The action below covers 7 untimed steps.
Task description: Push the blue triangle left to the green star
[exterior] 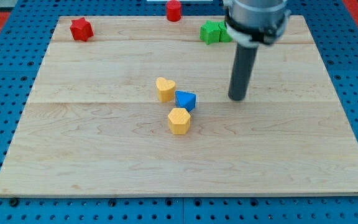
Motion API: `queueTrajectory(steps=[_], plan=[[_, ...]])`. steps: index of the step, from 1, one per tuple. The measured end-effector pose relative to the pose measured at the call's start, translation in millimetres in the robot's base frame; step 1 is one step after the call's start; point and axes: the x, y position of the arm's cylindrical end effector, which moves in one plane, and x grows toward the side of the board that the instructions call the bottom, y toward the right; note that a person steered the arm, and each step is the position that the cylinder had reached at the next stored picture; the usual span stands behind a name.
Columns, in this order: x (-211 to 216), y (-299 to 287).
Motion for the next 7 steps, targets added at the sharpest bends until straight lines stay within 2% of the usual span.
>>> queueTrajectory(steps=[1,2,4,5,7], plan=[[27.0,-49.2],[-5.6,-101.9],[-87.3,-171.4],[-94.2,-166.7],[-62.3,-122.8]])
